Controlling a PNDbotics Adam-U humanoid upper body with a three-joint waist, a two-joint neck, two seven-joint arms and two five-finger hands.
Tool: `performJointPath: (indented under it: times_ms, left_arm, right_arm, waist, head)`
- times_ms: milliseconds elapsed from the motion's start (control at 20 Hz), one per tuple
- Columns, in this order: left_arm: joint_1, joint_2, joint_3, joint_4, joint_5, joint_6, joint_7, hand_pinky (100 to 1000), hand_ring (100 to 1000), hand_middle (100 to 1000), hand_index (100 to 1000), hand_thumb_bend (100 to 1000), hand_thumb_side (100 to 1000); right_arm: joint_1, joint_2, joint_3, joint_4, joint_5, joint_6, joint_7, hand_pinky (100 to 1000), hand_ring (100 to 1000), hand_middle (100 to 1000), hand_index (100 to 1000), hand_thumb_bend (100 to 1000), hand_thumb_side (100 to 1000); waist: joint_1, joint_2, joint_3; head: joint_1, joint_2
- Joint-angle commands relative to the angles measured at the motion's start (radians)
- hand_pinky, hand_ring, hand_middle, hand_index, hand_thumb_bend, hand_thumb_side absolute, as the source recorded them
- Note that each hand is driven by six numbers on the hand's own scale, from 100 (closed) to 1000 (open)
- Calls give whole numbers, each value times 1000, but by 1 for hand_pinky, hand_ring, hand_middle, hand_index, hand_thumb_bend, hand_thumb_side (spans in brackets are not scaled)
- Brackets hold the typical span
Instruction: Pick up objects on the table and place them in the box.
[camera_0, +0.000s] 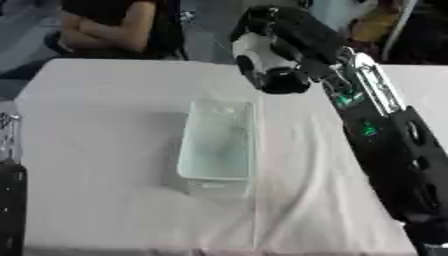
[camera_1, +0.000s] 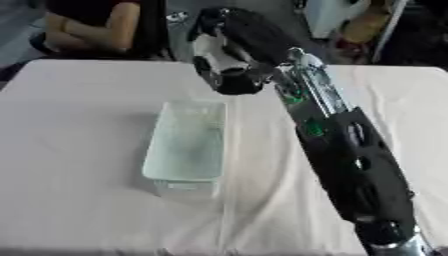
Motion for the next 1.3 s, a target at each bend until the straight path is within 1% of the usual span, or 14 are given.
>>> performJointPath:
  times_ms: [50,450,550,800,1000,1100,1200,1250,1300]
  left_arm:
    - [-16,4,1,-14,6,-4,-6,763,787,791,799,302,1000]
    - [-17,4,0,-14,8,-5,-11,763,787,791,799,300,1000]
    - [-17,4,-1,-14,9,-4,-11,764,787,791,799,300,1000]
    - [-20,5,-4,-14,10,-2,-15,764,787,791,798,298,1000]
    - [-22,4,-8,-14,12,-1,-20,764,787,791,799,297,1000]
    - [-24,3,-9,-14,13,-1,-22,764,787,791,799,297,1000]
    - [-25,3,-10,-14,14,-1,-24,764,787,791,799,295,1000]
    - [-25,3,-11,-14,15,0,-25,764,787,791,799,295,1000]
    - [-26,3,-12,-14,15,0,-26,764,787,791,799,294,1000]
  right_arm:
    - [-38,3,9,-6,-7,-20,3,100,239,299,298,100,100]
    - [-41,4,35,-18,-25,-46,14,100,241,299,299,100,100]
    - [-44,4,51,-22,-41,-58,18,100,242,301,300,100,100]
    - [-49,7,125,-24,-134,-117,60,100,247,308,304,100,100]
    - [-43,18,162,-18,-233,-165,97,100,252,325,316,100,100]
    - [-37,21,176,-10,-285,-192,108,100,272,345,338,100,100]
    - [-31,23,187,-1,-319,-214,121,100,323,395,421,100,153]
    - [-28,23,192,3,-328,-223,130,100,367,434,469,100,189]
    - [-26,23,198,8,-334,-233,143,100,391,459,503,100,194]
  waist:
    - [2,-9,3]
    - [2,-10,3]
    - [2,-10,3]
    - [1,-10,7]
    - [-1,-9,10]
    - [-1,-9,11]
    - [-2,-9,12]
    - [-2,-8,13]
    - [-2,-8,13]
  head:
    - [-8,-1]
    - [-7,-1]
    - [-8,-1]
    - [-13,-1]
    - [-16,-1]
    - [-16,-1]
    - [-17,-1]
    - [-17,-1]
    - [-17,-1]
